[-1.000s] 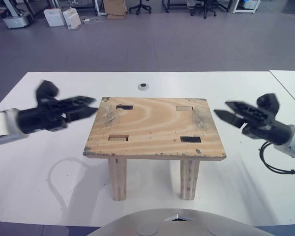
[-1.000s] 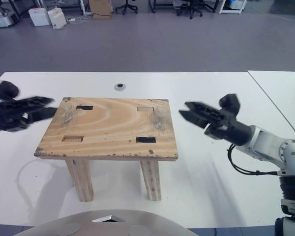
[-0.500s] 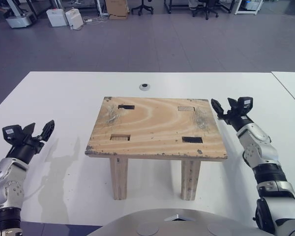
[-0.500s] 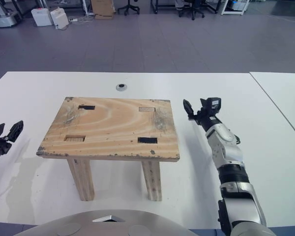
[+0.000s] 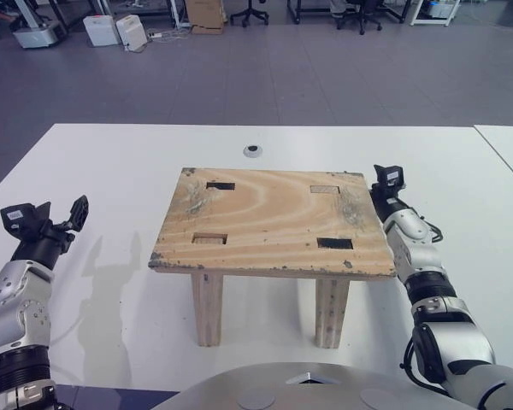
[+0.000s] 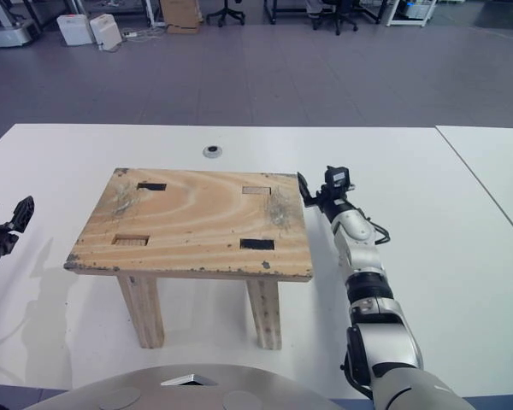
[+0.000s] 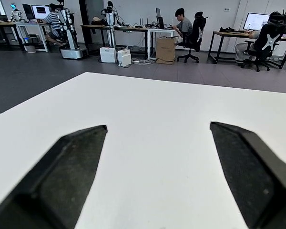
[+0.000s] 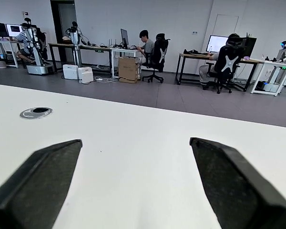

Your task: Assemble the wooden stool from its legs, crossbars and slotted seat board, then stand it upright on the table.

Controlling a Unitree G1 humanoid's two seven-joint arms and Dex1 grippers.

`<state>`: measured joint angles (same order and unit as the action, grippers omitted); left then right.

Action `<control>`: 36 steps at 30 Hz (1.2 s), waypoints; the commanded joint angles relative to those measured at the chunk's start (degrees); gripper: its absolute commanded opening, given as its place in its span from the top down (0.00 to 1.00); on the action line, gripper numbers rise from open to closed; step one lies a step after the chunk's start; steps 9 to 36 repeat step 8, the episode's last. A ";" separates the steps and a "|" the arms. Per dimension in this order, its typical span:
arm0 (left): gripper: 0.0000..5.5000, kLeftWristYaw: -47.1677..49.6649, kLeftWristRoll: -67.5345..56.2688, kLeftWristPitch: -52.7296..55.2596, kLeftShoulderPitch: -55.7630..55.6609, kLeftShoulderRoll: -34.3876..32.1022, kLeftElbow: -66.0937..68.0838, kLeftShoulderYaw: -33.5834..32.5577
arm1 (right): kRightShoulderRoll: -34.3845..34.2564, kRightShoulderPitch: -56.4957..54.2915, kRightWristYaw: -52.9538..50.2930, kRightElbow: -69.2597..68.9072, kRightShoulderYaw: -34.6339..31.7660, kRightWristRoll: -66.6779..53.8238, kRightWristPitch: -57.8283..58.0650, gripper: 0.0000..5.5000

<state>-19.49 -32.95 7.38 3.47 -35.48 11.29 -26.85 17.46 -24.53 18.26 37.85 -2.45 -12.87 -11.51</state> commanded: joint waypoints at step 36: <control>0.28 -0.01 6.60 0.61 -11.59 2.72 4.79 4.26 | -0.64 -0.20 -2.89 -1.05 -0.90 5.57 0.06 0.23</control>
